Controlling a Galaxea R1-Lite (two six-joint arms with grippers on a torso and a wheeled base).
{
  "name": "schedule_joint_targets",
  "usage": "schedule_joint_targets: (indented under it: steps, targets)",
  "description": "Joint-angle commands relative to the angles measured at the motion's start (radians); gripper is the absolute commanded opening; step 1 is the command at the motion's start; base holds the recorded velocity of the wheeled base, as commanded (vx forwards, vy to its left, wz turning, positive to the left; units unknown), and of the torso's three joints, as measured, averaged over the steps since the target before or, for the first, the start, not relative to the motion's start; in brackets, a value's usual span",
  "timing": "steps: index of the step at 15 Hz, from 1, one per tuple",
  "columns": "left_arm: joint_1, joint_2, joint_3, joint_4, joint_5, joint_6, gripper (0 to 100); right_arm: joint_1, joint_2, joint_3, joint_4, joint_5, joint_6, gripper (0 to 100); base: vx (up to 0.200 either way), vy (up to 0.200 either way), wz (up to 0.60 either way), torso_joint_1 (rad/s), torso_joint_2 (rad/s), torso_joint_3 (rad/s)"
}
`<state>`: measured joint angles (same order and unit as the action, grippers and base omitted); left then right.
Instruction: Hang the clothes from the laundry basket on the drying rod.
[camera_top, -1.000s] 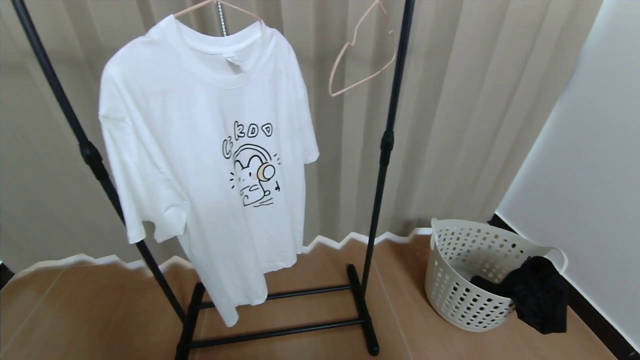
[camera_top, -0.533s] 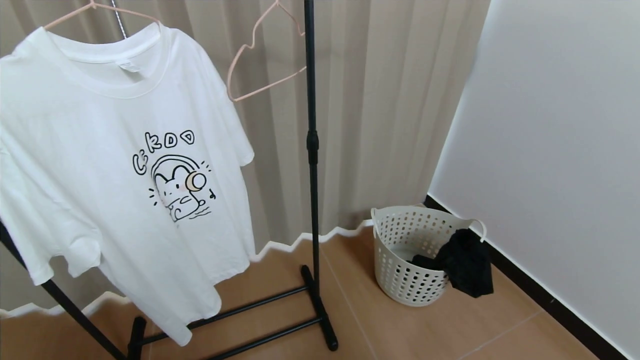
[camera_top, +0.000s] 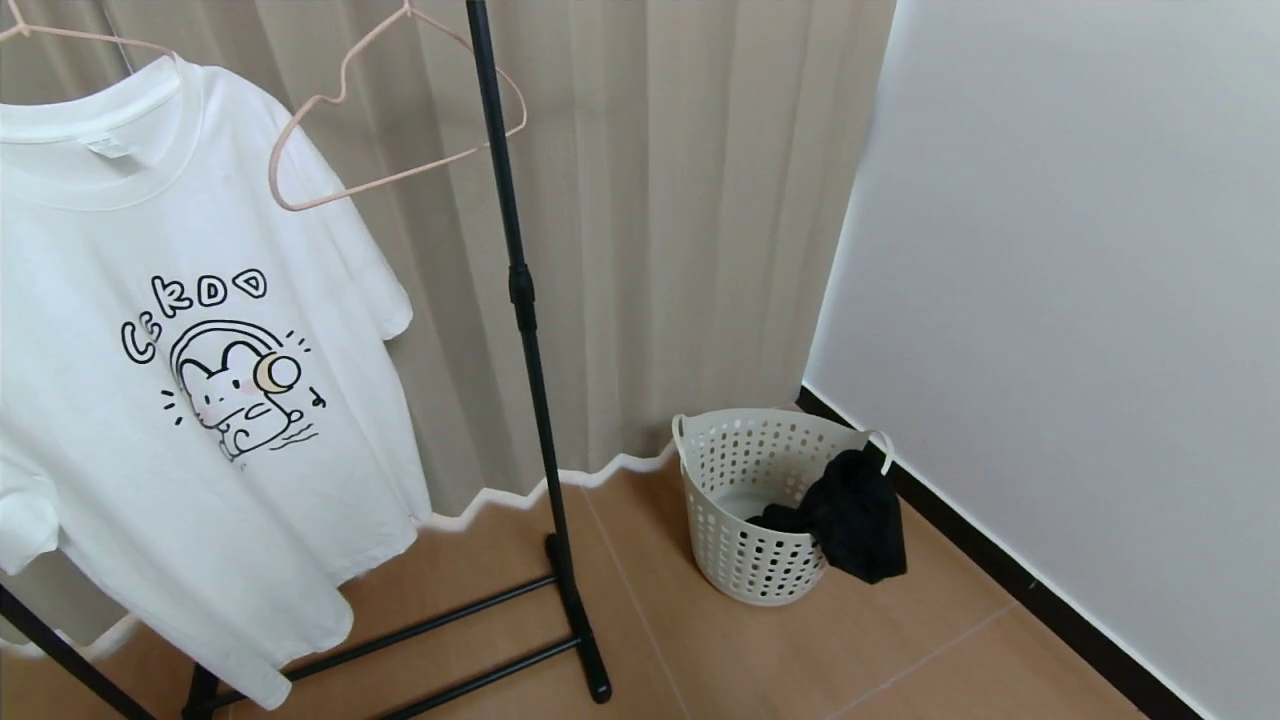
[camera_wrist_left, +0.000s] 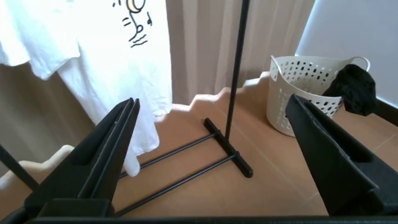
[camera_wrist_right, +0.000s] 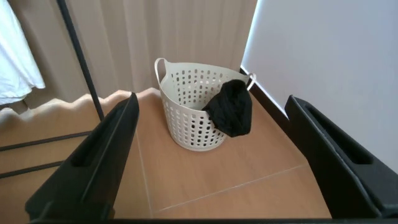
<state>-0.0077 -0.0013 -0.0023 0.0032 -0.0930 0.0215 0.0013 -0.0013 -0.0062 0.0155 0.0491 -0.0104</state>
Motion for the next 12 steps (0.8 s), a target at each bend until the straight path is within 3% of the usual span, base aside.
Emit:
schedule_joint_targets:
  steps: [1,4,12]
  targets:
    - [0.0,0.001,-0.001,0.0,0.001,0.0,100,0.0,0.001,0.0,0.0,0.001,0.0,100,0.2,0.0,0.0,0.002,0.0,0.002]
    - [0.0,0.001,-0.001,0.0,0.001,-0.002,100,0.0,0.001,0.0,0.0,0.0,0.0,100,0.2,0.0,0.0,0.002,0.0,0.002]
    - [0.0,0.001,-0.001,0.0,0.001,-0.002,100,0.0,0.001,0.0,0.0,0.001,0.0,100,0.0,-0.2,0.0,0.006,0.0,0.003]
